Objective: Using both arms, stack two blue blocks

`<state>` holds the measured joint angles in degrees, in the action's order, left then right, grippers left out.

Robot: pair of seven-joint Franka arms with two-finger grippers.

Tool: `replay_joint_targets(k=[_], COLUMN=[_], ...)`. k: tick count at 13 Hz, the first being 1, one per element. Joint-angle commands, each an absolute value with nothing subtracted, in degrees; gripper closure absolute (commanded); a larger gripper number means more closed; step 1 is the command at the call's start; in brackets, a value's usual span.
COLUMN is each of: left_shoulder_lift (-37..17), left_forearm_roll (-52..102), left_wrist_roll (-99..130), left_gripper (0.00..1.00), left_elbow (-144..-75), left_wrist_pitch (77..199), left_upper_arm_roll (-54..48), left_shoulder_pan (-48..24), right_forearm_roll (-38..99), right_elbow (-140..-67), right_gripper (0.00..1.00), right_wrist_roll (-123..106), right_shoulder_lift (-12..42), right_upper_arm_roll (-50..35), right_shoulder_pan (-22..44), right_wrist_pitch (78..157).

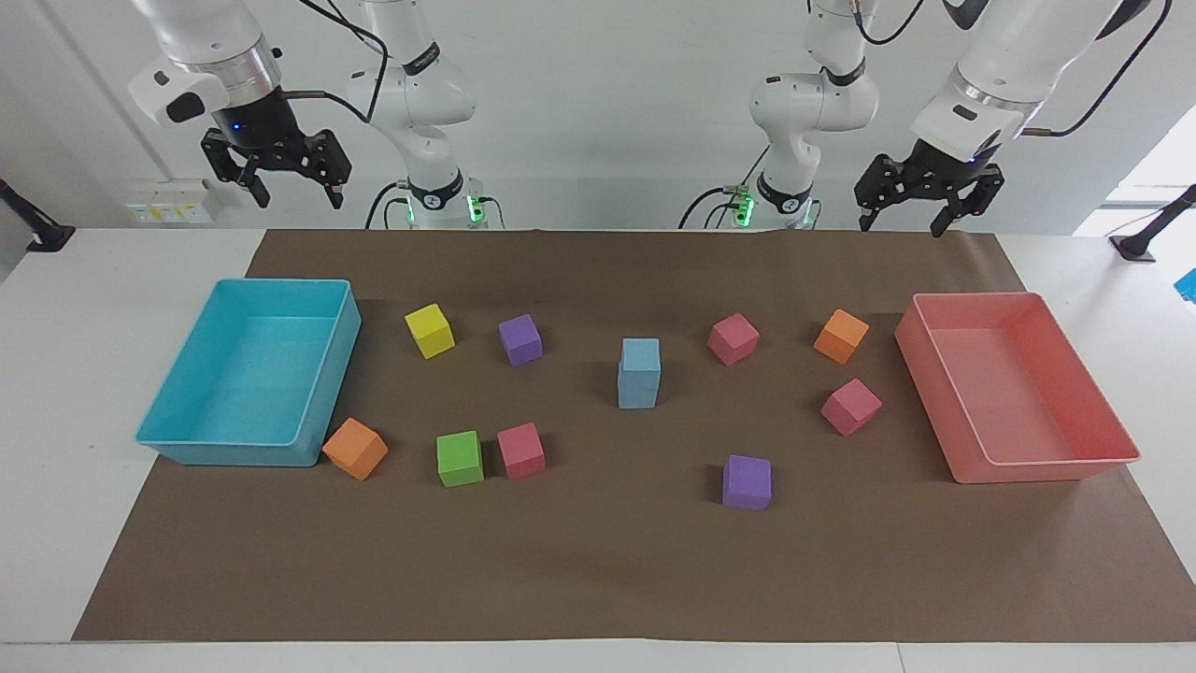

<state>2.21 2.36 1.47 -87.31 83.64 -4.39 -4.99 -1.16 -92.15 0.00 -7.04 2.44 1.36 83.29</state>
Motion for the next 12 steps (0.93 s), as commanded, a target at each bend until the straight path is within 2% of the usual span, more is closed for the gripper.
replay_joint_targets(k=[1, 8, 12], left_shoulder_lift=[1.93, 1.93, 1.93], left_forearm_roll=[1.67, 1.67, 1.67], left_wrist_roll=[0.88, 1.32, 1.41], left_gripper=[0.0, 0.0, 0.0], left_elbow=[-86.4, -86.4, -86.48], left_wrist_pitch=[83.94, 84.02, 83.94], left_upper_arm_roll=[-4.31, -4.31, -4.31], left_shoulder_pan=[-4.83, -4.57, -4.57], right_forearm_roll=[-1.32, -1.06, 0.09], right_elbow=[-95.19, -95.1, -91.76], right_gripper=[0.0, 0.0, 0.0], right_wrist_roll=[0.62, 0.7, 0.79], right_shoulder_lift=[-9.05, -8.88, -6.42], right_upper_arm_roll=[2.2, 2.2, 2.55], right_shoulder_pan=[1.23, 0.97, 0.27], right_wrist_pitch=[85.51, 85.78, 83.14])
